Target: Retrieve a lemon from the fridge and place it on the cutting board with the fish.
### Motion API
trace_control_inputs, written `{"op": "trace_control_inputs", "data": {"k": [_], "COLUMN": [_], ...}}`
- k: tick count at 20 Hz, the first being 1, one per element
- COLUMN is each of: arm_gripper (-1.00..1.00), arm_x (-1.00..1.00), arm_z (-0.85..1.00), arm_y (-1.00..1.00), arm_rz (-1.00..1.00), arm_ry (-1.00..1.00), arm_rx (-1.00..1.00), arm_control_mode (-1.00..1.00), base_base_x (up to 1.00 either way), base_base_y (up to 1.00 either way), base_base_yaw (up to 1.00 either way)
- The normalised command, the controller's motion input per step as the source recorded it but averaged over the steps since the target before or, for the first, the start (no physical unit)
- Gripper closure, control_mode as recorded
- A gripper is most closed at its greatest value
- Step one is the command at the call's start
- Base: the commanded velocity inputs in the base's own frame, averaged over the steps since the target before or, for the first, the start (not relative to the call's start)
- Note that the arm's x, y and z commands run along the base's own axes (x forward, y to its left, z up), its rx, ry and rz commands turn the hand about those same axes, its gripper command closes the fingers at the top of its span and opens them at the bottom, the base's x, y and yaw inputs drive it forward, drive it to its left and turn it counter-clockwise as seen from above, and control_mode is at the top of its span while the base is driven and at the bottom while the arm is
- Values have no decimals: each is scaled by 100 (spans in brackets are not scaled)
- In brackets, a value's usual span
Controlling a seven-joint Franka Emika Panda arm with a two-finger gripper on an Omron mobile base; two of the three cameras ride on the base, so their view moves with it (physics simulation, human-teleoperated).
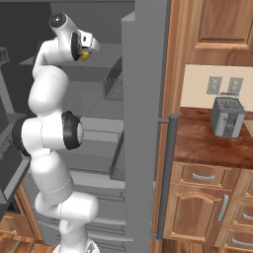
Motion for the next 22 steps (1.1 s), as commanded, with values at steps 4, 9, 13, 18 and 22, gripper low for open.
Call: {"op": "trace_control_inputs", "data": {"k": [4,9,13,18,22], "arm_gripper": [100,100,100,100,100], "arm_x": [-15,-48,-79,-97,-100], "arm_z": [1,11,8,2,0], "arm_y": [0,0,0,0,0], "arm_rz": [0,0,0,0,0], "arm_ry": [-7,0,0,0,0], "arm_rx": [0,0,0,0,0], "arm_control_mode": [-100,-100,-100,-100,-100], "base_base_x": [0,0,0,0,0], "base_base_y": [0,0,0,0,0], "base_base_yaw": [0,0,0,0,0]}}
